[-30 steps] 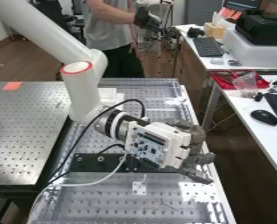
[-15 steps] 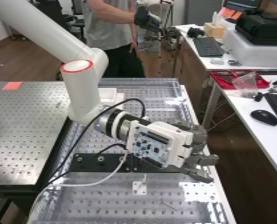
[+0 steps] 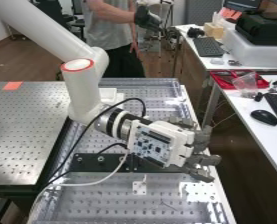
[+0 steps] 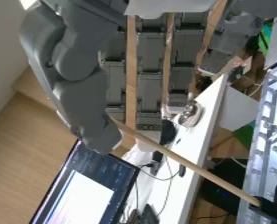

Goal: Grab the chopstick and place it in the clear container

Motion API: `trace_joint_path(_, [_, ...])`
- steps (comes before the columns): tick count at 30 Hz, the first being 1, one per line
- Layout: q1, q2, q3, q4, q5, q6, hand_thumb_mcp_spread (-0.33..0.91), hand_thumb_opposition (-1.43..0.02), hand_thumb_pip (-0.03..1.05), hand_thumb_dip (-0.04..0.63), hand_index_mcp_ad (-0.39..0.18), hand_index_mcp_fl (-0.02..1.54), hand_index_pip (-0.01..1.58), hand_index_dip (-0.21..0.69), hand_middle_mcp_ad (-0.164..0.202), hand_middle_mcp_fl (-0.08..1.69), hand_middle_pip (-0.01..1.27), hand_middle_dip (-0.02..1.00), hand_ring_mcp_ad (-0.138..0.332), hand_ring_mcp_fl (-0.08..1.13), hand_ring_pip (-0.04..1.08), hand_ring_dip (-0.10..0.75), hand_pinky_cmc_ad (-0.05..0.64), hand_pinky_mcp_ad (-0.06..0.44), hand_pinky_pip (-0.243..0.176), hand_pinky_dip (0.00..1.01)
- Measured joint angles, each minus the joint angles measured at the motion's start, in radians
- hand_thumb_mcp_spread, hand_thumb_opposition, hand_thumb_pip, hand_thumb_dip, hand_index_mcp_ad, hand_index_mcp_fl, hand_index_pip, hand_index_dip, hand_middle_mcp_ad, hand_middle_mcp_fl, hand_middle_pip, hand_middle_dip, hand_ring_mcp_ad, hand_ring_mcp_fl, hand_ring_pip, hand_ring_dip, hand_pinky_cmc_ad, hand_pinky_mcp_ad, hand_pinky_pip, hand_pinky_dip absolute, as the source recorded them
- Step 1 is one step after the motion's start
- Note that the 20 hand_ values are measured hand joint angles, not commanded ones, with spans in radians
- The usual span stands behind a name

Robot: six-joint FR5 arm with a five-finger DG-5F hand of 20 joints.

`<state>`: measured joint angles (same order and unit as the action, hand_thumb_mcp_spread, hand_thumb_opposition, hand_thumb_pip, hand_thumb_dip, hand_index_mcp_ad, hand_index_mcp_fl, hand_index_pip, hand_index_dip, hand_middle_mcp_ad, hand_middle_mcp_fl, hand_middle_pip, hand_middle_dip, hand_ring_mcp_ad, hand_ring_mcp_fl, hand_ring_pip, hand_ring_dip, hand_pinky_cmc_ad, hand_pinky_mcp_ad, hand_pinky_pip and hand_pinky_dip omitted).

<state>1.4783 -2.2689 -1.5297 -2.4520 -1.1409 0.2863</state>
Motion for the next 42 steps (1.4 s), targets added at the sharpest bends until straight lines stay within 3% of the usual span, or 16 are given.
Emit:
trace_joint_path(14, [-0.001,0.02,-0.032,0.013,0.019,-0.002,0.52,-0.9,0.63,0.284,-0.101,0.61,1.0,-0.005,0.061,0.81,0.58,0.62,0.082,0.54,0.08,0.424,0.318,0.18,0.012,0.18])
trace_joint_path(42, [-0.007,0.023,-0.034,0.01,0.02,-0.015,0.52,-0.89,0.61,0.284,-0.101,0.72,0.97,-0.002,0.059,0.85,0.6,0.62,0.08,0.56,0.08,0.424,0.318,0.18,0.012,0.18])
